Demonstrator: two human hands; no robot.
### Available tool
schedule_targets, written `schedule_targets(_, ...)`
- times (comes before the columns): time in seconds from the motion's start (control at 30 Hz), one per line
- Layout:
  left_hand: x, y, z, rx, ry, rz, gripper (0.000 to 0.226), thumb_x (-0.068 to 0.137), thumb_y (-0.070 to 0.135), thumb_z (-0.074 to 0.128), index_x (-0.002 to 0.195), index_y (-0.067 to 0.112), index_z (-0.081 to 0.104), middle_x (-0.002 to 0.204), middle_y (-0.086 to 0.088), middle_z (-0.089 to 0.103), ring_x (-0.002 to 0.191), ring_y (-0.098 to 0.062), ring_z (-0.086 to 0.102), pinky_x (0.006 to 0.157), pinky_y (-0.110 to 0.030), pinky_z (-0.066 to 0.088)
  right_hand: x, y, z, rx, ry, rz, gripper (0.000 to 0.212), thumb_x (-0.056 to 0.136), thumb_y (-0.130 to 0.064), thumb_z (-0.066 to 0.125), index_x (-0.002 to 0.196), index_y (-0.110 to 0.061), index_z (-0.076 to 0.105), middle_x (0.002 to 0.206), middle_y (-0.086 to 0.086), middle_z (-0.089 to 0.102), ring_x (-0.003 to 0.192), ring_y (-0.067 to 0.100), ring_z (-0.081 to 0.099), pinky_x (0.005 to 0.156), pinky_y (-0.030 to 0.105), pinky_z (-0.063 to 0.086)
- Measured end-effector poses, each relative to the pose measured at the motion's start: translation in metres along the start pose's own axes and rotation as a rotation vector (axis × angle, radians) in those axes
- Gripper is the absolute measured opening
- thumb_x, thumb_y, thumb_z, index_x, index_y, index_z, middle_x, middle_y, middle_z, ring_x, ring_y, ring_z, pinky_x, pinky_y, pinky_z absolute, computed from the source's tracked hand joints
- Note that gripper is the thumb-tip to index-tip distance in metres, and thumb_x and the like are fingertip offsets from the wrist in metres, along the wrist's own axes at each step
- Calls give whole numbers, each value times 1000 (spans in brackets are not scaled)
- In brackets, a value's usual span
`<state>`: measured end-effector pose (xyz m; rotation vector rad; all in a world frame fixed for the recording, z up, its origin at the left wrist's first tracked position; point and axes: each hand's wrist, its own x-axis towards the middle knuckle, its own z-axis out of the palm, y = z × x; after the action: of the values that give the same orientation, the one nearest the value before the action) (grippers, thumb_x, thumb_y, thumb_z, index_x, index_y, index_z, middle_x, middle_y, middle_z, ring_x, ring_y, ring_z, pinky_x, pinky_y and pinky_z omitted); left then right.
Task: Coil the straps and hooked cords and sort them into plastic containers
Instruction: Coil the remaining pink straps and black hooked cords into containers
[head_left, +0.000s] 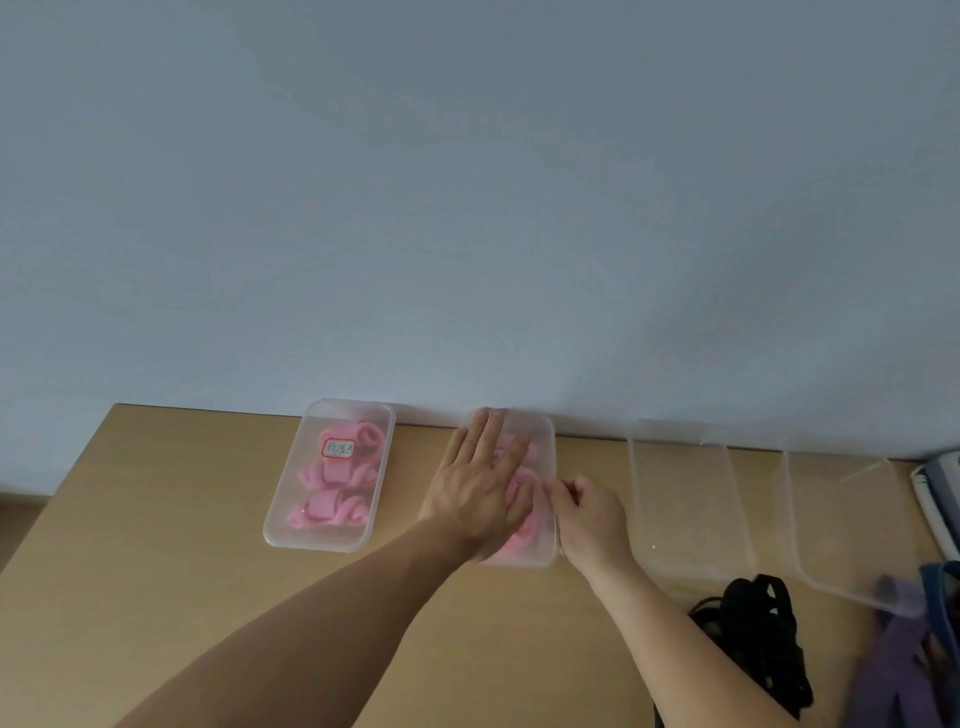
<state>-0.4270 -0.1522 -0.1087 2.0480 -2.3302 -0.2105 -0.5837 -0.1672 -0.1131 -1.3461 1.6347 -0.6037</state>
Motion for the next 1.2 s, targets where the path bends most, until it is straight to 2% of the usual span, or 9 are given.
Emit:
schedule_targets(0.23, -9, 8, -5, 56, -39, -55, 65, 101, 48, 2, 157, 14, 1, 164, -14, -12, 150, -28, -20, 120, -42, -14, -16, -9, -14, 89, -202, 58, 34, 93, -43, 60, 84, -10, 63, 54, -1, 59, 44, 16, 50, 49, 29, 38)
schedule_targets(0.33, -14, 6, 0, 7, -70, -91, 63, 101, 48, 3, 155, 18, -9, 163, -8, -21, 148, -21, -26, 120, -38, -16, -37, 0, -14, 134, -332, 76, 25, 88, -31, 69, 89, -7, 61, 57, -3, 56, 48, 14, 49, 48, 27, 38)
schedule_targets(0.5, -13, 2, 3, -3, -51, -82, 69, 96, 51, -2, 157, 18, -1, 164, -5, -17, 149, -19, -23, 119, -35, -17, -46, 12, -11, 114, -258, 31, 25, 84, -23, 73, 76, -7, 56, 60, 0, 50, 48, 14, 52, 51, 32, 39)
schedule_targets(0.67, -14, 4, 0, 12, -52, -106, 66, 101, 50, 4, 156, 16, -8, 162, -5, -21, 147, -19, -28, 118, -33, -19, -42, 15, -9, 25, -252, -33, 23, 86, -29, 70, 85, -7, 62, 58, -4, 52, 47, 12, 55, 51, 30, 42)
schedule_targets(0.83, -36, 15, 2, -37, -6, -147, 66, 100, 49, 5, 153, 14, -11, 160, -2, -21, 144, -14, -29, 110, -26, -28, -42, 13, -2, 78, -230, -28, 23, 92, -35, 63, 83, -13, 63, 60, 4, 62, 41, 8, 54, 46, 23, 42)
schedule_targets(0.93, -41, 17, 9, -22, -11, -169, 62, 102, 46, 8, 151, 15, -15, 159, -1, -22, 144, -14, -29, 106, -25, -32, -37, 13, 1, 24, -202, -61, 30, 92, -41, 62, 77, -15, 62, 54, 3, 64, 44, 10, 57, 50, 27, 44)
schedule_targets(1.07, -38, 10, 9, 9, -58, -142, 63, 104, 45, 11, 155, 13, -7, 164, -4, -14, 147, -16, -24, 116, -31, -19, -38, 11, 3, -7, -197, -59, 31, 91, -48, 60, 79, -18, 62, 62, 1, 66, 47, 10, 58, 46, 18, 42)
schedule_targets(1.13, -37, 9, 3, 4, -96, -125, 63, 105, 44, 13, 156, 12, -6, 164, -6, -14, 146, -14, -25, 117, -32, -16, -40, 9, 1, -81, -199, -71, 28, 91, -49, 57, 84, -22, 61, 71, -2, 68, 60, 12, 63, 51, 17, 41)
schedule_targets(1.2, -34, 8, -8, -5, -174, -125, 64, 105, 43, 15, 156, 11, -6, 165, -7, -14, 148, -16, -22, 118, -34, -13, -42, 4, -6, -130, -228, -72, 24, 93, -46, 55, 93, -23, 61, 86, -3, 69, 77, 18, 67, 62, 26, 45)
